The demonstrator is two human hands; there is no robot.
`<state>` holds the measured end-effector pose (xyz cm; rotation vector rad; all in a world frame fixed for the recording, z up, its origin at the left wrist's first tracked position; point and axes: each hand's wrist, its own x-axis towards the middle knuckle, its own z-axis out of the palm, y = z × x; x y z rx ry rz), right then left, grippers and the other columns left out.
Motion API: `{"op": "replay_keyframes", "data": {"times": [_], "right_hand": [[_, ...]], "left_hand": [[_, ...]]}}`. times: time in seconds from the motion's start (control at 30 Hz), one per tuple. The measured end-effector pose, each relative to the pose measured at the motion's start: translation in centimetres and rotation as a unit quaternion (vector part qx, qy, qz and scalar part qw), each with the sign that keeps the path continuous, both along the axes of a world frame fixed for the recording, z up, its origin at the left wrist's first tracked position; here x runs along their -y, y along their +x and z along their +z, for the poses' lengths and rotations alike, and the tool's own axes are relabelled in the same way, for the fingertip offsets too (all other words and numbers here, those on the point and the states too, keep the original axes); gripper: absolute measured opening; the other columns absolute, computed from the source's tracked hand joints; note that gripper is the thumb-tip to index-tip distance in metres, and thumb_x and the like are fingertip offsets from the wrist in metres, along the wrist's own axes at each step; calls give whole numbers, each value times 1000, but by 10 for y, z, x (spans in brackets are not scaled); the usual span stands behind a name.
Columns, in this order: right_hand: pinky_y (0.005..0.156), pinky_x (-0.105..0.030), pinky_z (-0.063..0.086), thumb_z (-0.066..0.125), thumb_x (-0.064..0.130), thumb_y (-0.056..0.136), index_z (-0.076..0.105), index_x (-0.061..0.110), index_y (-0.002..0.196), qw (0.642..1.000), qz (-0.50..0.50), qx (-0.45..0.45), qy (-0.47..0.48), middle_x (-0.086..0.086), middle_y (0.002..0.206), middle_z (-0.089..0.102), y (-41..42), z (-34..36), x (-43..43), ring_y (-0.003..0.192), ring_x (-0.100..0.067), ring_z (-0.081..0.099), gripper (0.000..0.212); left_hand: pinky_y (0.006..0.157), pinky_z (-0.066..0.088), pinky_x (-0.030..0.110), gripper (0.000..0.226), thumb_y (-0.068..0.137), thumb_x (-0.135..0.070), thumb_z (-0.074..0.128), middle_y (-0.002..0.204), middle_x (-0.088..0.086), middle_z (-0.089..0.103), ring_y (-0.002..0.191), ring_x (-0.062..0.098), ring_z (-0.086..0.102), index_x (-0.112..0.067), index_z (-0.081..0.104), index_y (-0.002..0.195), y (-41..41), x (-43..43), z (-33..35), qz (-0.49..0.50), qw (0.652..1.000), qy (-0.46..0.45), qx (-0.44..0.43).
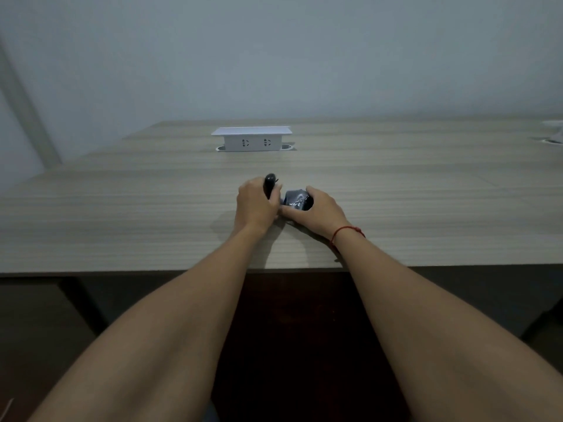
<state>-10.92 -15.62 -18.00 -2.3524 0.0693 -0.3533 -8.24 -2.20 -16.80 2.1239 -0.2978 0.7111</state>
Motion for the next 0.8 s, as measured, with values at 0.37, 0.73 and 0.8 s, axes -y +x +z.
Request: {"op": "replay_keyframes", "data": {"times": [0.37, 0.73, 0.8], "right_hand": [[81, -40, 55, 73, 59, 70, 54, 22, 100, 1000, 6, -17, -7, -1, 97, 65, 5, -2, 4, 89, -21, 63, 52], [92, -41, 47, 65, 73, 64, 53, 20, 118, 995, -48, -5, -89, -5, 116, 62, 4, -2, -1, 107, -26, 58, 76], [101, -42, 38, 67, 71, 66, 41, 20, 140, 994, -34, -20, -103, -7, 133, 53, 3, -1, 0, 123, -28, 50, 93]], "left_hand": [[62, 48, 29, 30, 90, -27, 61, 70, 9, 62, 65, 18, 56, -2, 64, 75, -4, 11, 6, -15, 997, -75, 33], [64, 49, 34, 32, 90, -30, 60, 72, 12, 63, 68, 24, 58, -3, 62, 73, -2, 6, 3, -22, 998, -45, 25], [63, 43, 33, 30, 91, -31, 58, 75, 10, 60, 71, 23, 55, -6, 59, 73, 2, 2, -3, 3, 1000, -10, -3]]}}
